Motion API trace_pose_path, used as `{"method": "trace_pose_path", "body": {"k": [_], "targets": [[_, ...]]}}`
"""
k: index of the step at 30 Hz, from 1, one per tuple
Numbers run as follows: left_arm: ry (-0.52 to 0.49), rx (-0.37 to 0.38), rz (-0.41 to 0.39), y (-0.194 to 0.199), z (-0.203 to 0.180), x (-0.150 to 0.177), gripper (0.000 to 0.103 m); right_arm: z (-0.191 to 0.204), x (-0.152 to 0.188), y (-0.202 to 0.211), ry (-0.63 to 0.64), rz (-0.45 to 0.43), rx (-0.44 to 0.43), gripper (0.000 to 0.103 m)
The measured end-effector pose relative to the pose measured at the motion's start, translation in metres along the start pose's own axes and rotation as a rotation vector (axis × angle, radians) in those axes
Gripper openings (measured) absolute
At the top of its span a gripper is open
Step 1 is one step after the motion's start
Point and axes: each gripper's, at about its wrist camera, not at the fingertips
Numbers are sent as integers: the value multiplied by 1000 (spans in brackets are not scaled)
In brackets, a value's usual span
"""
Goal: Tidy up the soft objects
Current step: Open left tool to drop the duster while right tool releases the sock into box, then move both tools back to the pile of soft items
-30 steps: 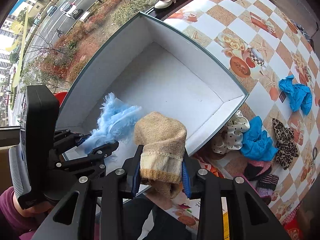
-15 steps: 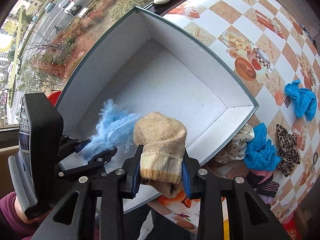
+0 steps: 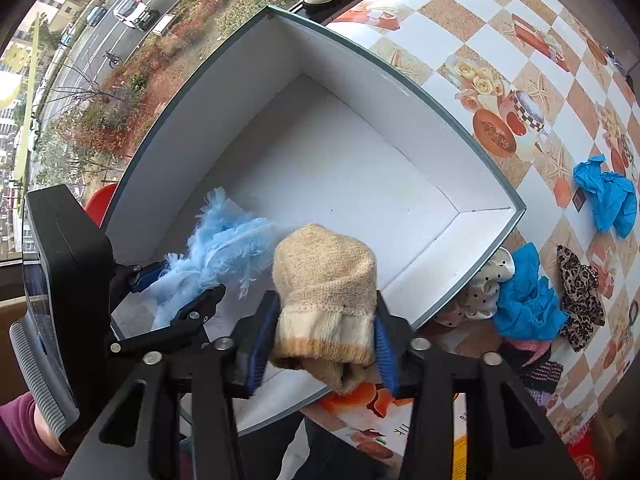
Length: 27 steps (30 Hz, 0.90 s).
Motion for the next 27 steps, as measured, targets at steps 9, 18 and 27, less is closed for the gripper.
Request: {"method": "trace_pose_path", "body": {"k": [9,18,27], "targets": [[3,5,14,-1,2,4,80,1,0,5,-7,-28,41,83],[27,87,-44,20,3,2,87,-9,8,31,-27,-98,117,103],[-75,50,-226,80,-17,-1,87,-22,25,78,-93,-138,165,103]]}}
Point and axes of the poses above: each gripper's, at about its wrist camera, not at the fingertips, and y roughly against the way its jaws point, z to its left, x to its underside, and after that the axes turned 13 degrees about x, right-handed
